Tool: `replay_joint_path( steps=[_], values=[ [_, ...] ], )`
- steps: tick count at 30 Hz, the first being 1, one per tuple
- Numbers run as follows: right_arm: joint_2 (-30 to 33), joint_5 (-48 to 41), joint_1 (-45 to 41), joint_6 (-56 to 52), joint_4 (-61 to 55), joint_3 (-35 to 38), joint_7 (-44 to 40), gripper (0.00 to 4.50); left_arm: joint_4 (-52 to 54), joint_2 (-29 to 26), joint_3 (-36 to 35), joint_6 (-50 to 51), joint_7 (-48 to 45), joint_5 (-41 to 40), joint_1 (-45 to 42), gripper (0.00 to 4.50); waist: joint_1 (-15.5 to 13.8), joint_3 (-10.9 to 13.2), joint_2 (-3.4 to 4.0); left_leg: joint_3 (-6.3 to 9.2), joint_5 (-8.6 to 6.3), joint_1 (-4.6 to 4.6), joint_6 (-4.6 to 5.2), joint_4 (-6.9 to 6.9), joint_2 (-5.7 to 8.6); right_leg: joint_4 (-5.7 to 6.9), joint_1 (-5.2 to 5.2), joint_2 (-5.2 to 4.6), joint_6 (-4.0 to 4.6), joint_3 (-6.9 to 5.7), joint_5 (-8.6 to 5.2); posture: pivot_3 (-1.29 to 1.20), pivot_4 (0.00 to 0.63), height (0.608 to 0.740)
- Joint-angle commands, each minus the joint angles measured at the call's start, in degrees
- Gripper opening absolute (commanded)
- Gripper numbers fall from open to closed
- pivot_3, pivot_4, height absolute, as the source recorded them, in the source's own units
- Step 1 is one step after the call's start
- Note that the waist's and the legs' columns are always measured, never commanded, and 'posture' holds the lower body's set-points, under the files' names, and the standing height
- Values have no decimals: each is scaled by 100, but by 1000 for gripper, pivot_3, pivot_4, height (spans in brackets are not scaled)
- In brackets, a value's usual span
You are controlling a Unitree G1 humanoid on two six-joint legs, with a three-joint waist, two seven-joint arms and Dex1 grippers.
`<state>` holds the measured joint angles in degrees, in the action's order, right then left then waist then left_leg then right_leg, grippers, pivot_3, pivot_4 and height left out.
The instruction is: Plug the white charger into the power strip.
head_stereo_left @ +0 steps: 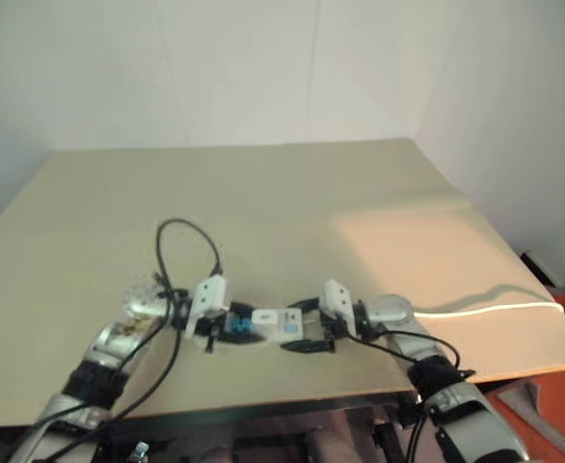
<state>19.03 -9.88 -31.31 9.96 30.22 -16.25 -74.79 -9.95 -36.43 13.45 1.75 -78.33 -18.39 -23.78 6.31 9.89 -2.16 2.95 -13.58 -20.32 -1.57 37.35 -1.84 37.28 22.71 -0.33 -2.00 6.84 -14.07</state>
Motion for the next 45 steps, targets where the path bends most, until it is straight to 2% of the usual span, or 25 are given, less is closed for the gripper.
replay_joint_path(
  steps=[1, 5, 7, 9, 10, 11, 18, 26, 27, 34, 41, 45],
  values=[
    [57, 172, 38, -30, 85, -96, -62, 3436, -25, 20, -45, 74, -138, -26, -5, 3203, -44, 0, 0, 0, 0, 2, 0, 0, 1, -5, -4, -1, 0, 0, 0, 0, 150, 740],
    [13, 205, -3, 54, 162, -97, -37, 3436, 19, 101, -165, 166, -162, -136, -55, 4489, -55, 0, 0, -6, 0, 3, 0, 0, 1, -8, -5, -3, -3, 6, 2, 0, 150, 740],
    [-10, 189, -30, 105, 212, -89, -63, 3436, 147, 105, -256, 333, -180, -252, -116, 4489, -49, 0, 0, -5, 0, 3, 0, -2, 0, -8, -3, -2, -3, 5, 2, 0, 150, 740],
    [-20, 183, -64, 137, 264, -78, -75, 4154, 285, 91, -361, 441, -153, -350, -166, 4500, -47, 2, -1, -5, 0, 3, 0, -3, 0, -7, -1, -1, -3, 5, 2, 0, 150, 740],
    [-19, 170, -90, 125, 282, -68, -96, 4397, 346, 82, -435, 461, -114, -397, -192, 4500, -47, 2, -1, -5, 0, 2, 0, -3, 0, -7, 0, -1, -3, 5, 2, 0, 150, 740],
    [-13, 157, -111, 118, 293, -55, -113, 4455, 397, 77, -495, 448, -73, -417, -209, 4500, -48, 4, -4, -5, 0, 1, 0, -3, 0, -8, 0, -1, -3, 5, 2, 0, 150, 740],
    [331, 4, 13, -58, -292, 164, -152, 4455, 1013, -284, -1045, 591, -9, -661, -111, 4500, -68, 26, -5, -5, 0, -4, 0, -4, 1, -10, 4, -3, -4, 7, 3, 0, 150, 740],
    [1343, -420, 501, -594, -1546, 833, -83, 4455, 1274, -841, -1411, 683, -111, -773, 337, 4500, -139, 33, 1, -3, 1, -160, 0, 10, 9, -11, 148, -16, -3, 1, 14, 0, 150, 740],
    [1455, -457, 553, -615, -1642, 910, -83, 4455, 1284, -880, -1453, 684, -113, -785, 384, 4500, -145, 37, 3, -1, 1, -174, 1, 15, 7, -11, 159, -15, 21, -3, 30, 0, 150, 740],
    [2213, -919, 1117, -1152, -2581, 1567, -7, 4455, 1219, -1272, -1846, 430, -143, -668, 827, 4500, -180, 51, 5, -4, 1, -173, 1, 17, 5, -13, 158, -13, -2, -3, 16, 0, 150, 740],
    [2945, -1436, 2061, -1609, -3267, 2446, -1, 4455, 1452, -1840, -2910, 445, -225, -897, 2101, 4500, -228, 69, 18, -9, 0, -178, 1, 18, 3, -15, 163, -15, -1, -2, 14, 0, 150, 740],
    [3207, -1580, 2395, -1730, -3442, 2596, -148, 4455, 1634, -1983, -3332, 462, -262, -996, 2631, 4500, -234, 71, 19, -13, 0, -174, 1, 26, 1, -14, 157, -16, -5, -2, 15, 0, 150, 740]
  ],
)
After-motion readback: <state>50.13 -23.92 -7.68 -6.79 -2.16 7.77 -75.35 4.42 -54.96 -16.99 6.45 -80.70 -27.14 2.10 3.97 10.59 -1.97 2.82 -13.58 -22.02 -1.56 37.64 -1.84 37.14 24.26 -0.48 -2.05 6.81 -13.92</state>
